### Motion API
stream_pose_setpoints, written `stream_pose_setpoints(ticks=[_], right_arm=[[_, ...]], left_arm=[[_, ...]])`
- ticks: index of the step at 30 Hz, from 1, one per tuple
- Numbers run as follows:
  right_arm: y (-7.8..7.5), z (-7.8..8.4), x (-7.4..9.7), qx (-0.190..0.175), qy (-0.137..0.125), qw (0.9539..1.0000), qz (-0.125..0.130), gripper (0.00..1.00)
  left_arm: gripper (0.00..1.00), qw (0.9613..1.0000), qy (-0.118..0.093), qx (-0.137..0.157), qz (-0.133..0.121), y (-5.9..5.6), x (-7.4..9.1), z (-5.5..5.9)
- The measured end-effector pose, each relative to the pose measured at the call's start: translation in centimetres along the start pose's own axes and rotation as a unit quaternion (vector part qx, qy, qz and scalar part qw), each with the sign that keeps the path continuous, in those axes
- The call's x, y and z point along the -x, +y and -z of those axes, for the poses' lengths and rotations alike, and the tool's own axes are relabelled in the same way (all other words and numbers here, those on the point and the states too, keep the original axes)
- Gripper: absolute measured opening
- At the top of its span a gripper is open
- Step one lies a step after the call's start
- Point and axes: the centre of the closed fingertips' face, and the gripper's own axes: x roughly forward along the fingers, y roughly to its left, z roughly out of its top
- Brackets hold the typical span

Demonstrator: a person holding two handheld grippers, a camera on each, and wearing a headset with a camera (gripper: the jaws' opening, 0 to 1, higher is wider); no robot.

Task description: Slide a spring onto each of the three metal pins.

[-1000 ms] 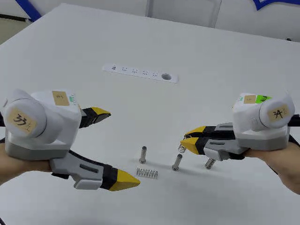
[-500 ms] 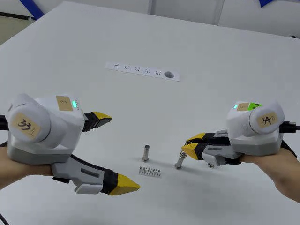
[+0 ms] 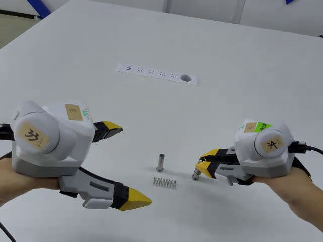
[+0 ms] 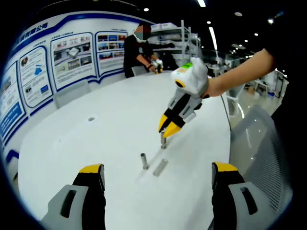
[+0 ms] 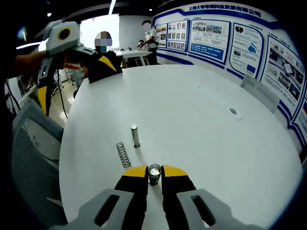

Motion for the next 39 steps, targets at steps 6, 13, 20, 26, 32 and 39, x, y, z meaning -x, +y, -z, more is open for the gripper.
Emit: stream_pose_setpoints(ticks=[6,13,20,26,32,39], right_arm=[[-0.3,0.6,-0.6,0.004,0.009,0.9999,0.003,0.11],[-0.3,1.4,-1.2,0.020,0.027,0.9994,0.003,0.12],[-0.7,1.3,-1.3,0.018,0.024,0.9995,0.008,0.12],[-1.0,2.3,-1.2,0.051,0.056,0.9970,0.015,0.15],[-1.1,-0.5,0.3,0.010,-0.010,0.9997,0.021,0.20],[-0.8,-3.5,2.0,0.017,-0.047,0.9981,0.034,0.21]], left_arm=[[0.94,1.0000,0.009,0.001,0.001,-0.1,0.1,0.6],[0.93,1.0000,0.006,0.003,-0.002,0.1,0.0,0.5],[0.93,1.0000,0.005,0.004,-0.004,0.2,0.0,0.5],[0.92,1.0000,0.004,0.005,-0.004,0.3,-0.1,0.5],[0.92,1.0000,0.003,0.005,-0.002,0.2,-0.1,0.4],[0.92,1.0000,0.002,0.007,-0.002,0.3,-0.2,0.5]])
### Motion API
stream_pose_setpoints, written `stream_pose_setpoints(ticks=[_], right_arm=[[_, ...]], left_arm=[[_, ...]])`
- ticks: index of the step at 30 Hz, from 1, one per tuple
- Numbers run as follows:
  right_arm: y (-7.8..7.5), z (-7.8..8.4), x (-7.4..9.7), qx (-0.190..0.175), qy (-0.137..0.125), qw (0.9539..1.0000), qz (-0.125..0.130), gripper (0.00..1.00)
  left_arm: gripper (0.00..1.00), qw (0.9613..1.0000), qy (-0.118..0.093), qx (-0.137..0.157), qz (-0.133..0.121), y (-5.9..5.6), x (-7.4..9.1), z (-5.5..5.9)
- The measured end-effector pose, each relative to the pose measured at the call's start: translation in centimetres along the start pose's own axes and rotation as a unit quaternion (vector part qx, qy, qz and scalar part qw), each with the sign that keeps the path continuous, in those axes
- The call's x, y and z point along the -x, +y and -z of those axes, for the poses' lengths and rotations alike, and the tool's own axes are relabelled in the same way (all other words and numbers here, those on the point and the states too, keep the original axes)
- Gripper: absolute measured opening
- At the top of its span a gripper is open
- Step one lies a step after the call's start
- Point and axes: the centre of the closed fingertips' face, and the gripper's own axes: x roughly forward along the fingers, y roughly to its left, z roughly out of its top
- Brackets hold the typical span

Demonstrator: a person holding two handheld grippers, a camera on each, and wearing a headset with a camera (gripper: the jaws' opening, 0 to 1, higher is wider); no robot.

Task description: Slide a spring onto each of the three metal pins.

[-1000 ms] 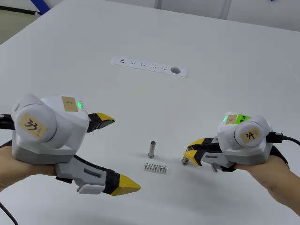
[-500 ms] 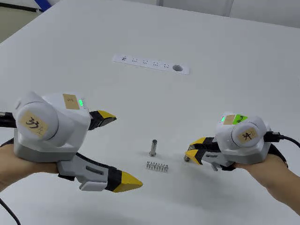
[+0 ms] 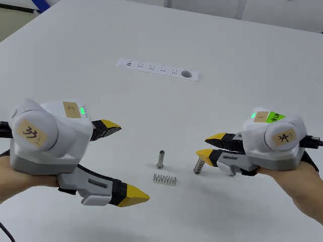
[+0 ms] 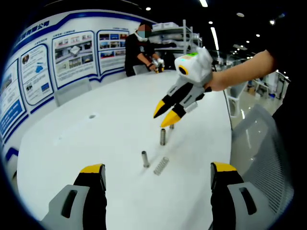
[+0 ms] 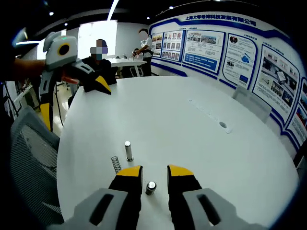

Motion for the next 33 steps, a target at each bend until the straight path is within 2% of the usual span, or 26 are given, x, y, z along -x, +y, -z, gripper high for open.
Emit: stream_pose_setpoints(ticks=[7,10,13,17,20,30,33], right_arm=[[3.6,0.1,-0.9,0.033,0.012,0.9980,-0.053,0.21],[5.3,0.6,-1.5,0.045,0.023,0.9953,-0.083,0.20],[6.6,1.3,-2.3,0.065,0.039,0.9923,-0.098,0.20],[6.8,2.6,-3.5,0.083,0.065,0.9891,-0.103,0.20],[6.9,3.5,-4.3,0.071,0.078,0.9881,-0.112,0.19],[7.2,5.4,-5.6,0.062,0.112,0.9848,-0.118,0.18],[7.2,5.6,-6.2,0.059,0.118,0.9855,-0.107,0.17]], left_arm=[[0.93,1.0000,-0.003,0.001,-0.001,-0.1,0.0,0.1],[0.93,1.0000,-0.005,0.003,-0.002,0.0,0.1,0.0],[0.92,1.0000,-0.003,0.003,-0.002,-0.1,0.3,0.2],[0.92,0.9999,-0.005,0.010,-0.003,0.0,0.6,0.4],[0.92,0.9997,-0.013,0.019,-0.005,0.1,0.7,0.2],[0.91,0.9998,0.000,0.020,-0.007,-0.1,0.8,1.3],[0.90,0.9998,0.007,0.018,-0.008,0.0,0.9,1.7]])
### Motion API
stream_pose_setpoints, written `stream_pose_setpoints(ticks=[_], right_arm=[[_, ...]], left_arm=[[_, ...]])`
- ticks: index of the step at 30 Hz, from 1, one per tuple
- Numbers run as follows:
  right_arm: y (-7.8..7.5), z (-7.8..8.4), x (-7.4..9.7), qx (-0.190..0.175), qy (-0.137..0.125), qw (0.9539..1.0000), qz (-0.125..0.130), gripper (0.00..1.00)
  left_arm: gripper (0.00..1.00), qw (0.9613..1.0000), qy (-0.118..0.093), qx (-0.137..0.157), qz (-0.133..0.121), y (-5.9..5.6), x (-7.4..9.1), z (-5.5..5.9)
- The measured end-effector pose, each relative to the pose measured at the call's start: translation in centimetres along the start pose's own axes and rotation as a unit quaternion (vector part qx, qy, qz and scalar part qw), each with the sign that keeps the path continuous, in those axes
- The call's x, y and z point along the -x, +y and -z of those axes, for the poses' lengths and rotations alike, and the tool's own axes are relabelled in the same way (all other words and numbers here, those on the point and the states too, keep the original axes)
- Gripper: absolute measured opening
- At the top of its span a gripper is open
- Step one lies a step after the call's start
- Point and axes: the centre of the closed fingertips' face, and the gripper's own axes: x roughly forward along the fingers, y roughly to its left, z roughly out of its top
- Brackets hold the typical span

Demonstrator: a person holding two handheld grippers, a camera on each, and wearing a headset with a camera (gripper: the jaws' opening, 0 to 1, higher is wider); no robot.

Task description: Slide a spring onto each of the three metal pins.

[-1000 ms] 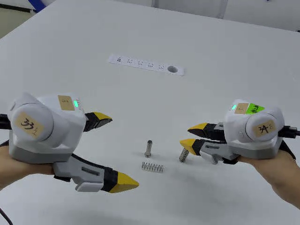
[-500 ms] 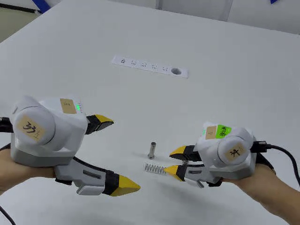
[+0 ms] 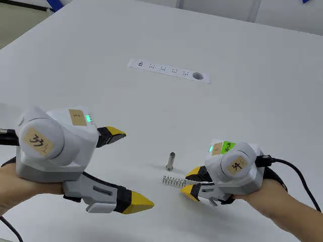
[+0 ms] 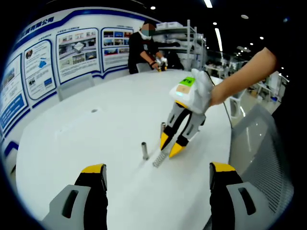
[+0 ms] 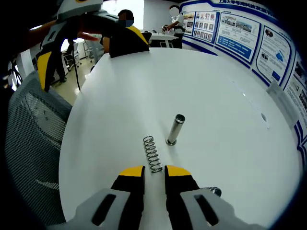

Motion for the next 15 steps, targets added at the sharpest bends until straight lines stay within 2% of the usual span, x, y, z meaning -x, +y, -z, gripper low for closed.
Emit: stream_pose_setpoints(ticks=[5,9,11,14,15], right_arm=[[0.09,-0.06,-0.78,-0.008,0.004,1.0000,-0.003,0.17],[0.30,-0.20,-0.87,-0.024,-0.005,0.9996,-0.013,0.15],[0.58,-0.16,-0.82,-0.043,-0.009,0.9987,-0.024,0.13],[0.47,-0.15,-0.82,-0.047,-0.010,0.9987,-0.020,0.12],[0.48,-0.12,-0.84,-0.064,-0.007,0.9978,-0.017,0.11]], left_arm=[[0.90,1.0000,-0.002,0.007,-0.001,0.09,0.09,0.10],[0.90,1.0000,-0.003,0.009,-0.001,0.19,0.05,0.05],[0.89,1.0000,-0.003,0.008,-0.001,0.20,-0.05,0.05],[0.89,1.0000,-0.003,0.009,0.001,0.13,-0.25,0.00],[0.89,0.9999,-0.007,0.010,0.002,0.06,-0.34,-0.12]])
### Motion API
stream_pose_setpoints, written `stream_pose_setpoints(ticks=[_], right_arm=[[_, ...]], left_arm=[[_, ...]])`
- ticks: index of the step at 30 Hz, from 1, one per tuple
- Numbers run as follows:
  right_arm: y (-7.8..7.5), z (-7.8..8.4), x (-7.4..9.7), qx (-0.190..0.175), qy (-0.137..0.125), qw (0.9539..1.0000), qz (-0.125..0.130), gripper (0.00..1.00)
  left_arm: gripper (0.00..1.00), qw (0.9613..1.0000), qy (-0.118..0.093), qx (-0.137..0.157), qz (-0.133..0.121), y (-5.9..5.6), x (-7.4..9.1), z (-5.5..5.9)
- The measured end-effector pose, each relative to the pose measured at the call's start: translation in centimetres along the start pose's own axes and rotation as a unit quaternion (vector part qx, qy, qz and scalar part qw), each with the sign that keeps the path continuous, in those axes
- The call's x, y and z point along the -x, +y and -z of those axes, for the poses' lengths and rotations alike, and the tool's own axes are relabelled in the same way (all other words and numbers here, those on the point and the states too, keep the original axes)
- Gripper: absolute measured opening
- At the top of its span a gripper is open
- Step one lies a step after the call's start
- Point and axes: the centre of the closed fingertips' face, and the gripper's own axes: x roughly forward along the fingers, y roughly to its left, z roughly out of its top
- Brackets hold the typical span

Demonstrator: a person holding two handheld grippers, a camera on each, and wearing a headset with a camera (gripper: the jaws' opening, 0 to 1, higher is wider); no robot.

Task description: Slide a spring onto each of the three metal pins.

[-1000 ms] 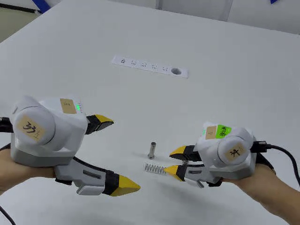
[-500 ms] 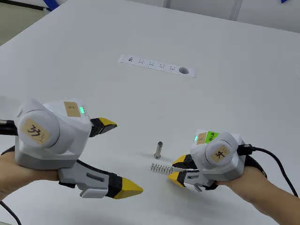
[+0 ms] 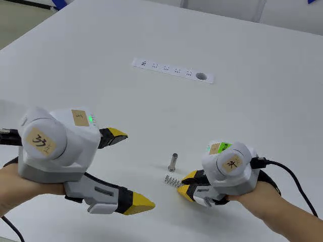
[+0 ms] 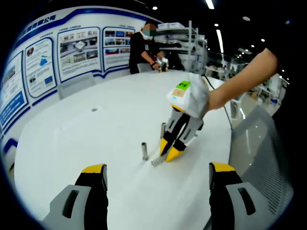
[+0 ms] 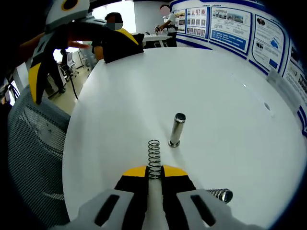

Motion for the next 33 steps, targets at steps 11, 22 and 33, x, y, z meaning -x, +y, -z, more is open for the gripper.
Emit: stream_pose_setpoints(ticks=[11,22,33], right_arm=[[1.9,-1.2,2.5,0.024,-0.010,0.9997,0.002,0.11],[4.3,-3.9,8.0,0.109,-0.036,0.9933,-0.003,0.11],[7.1,-4.5,10.9,0.184,-0.034,0.9817,-0.032,0.11]], left_arm=[[0.86,0.9999,-0.009,0.001,0.012,-1.2,-0.7,-0.5],[0.70,0.9990,0.003,-0.007,0.044,-4.5,-3.1,0.1],[0.42,0.9955,-0.033,-0.016,0.088,-7.0,-3.1,-2.1]])
